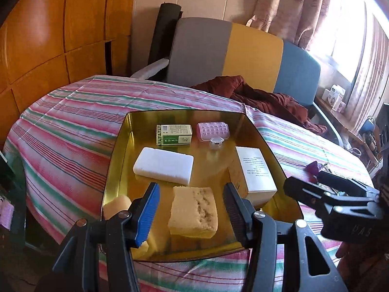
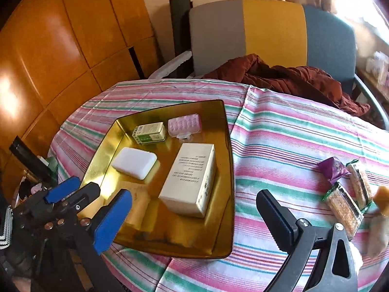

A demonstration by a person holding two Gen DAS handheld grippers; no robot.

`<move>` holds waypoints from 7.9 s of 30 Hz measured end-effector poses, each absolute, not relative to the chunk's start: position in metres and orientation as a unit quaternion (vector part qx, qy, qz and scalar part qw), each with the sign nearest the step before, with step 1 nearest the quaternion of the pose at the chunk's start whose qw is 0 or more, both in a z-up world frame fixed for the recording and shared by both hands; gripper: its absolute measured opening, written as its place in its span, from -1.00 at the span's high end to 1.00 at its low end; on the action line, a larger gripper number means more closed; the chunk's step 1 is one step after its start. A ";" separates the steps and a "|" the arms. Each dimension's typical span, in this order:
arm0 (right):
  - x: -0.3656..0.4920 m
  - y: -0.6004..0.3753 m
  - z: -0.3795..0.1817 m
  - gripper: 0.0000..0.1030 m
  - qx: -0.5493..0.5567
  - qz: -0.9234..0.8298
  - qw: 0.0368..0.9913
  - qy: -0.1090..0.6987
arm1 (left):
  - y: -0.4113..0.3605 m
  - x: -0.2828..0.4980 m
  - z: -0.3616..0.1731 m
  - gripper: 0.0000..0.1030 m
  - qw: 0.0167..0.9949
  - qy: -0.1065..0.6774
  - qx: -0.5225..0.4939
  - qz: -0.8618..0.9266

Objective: Organize objects
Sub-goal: 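Withdraw both open grippers from the tray toward the pile, then grasp the white plastic bag with left while right grasps the knit sock, then carry both items to the tray and release the bag and sock, then move both open grippers back from the tray to the pile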

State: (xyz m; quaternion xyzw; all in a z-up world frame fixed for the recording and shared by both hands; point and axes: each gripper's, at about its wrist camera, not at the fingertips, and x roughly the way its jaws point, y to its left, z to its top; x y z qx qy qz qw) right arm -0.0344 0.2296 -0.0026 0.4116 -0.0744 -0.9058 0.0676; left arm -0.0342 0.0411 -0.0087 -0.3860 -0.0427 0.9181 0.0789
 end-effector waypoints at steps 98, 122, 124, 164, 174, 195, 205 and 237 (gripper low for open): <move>0.098 0.536 -0.043 -0.92 0.431 -0.844 -0.142 -0.285 | 0.361 -0.007 -0.095 0.25 0.431 0.165 -0.461 0.759; 0.067 0.531 -0.079 0.04 0.464 -0.833 -0.144 -0.264 | 0.327 -0.007 -0.101 0.27 0.443 0.113 -0.450 0.767; 0.063 0.517 -0.076 0.04 0.484 -0.834 -0.115 -0.239 | 0.325 -0.007 -0.101 0.27 0.439 0.110 -0.454 0.768; 0.038 0.384 -0.021 0.03 0.431 -0.885 0.046 -0.174 | 0.125 -0.036 -0.011 0.27 0.287 -0.037 -0.403 0.868; 0.000 0.262 -0.012 0.03 0.435 -0.875 0.176 -0.118 | 0.026 -0.055 -0.006 0.27 0.193 -0.101 -0.389 0.895; -0.036 0.185 -0.039 -0.18 0.472 -0.849 0.223 -0.079 | 0.045 -0.126 -0.007 0.11 0.219 -0.107 -0.414 0.877; -0.018 0.197 -0.032 -0.55 0.462 -0.856 0.213 -0.096 | 0.048 -0.118 -0.016 0.05 0.182 -0.098 -0.423 0.882; 0.004 0.239 -0.009 -0.99 0.419 -0.899 0.100 -0.086 | 0.051 -0.037 -0.006 0.05 0.159 -0.018 -0.394 0.905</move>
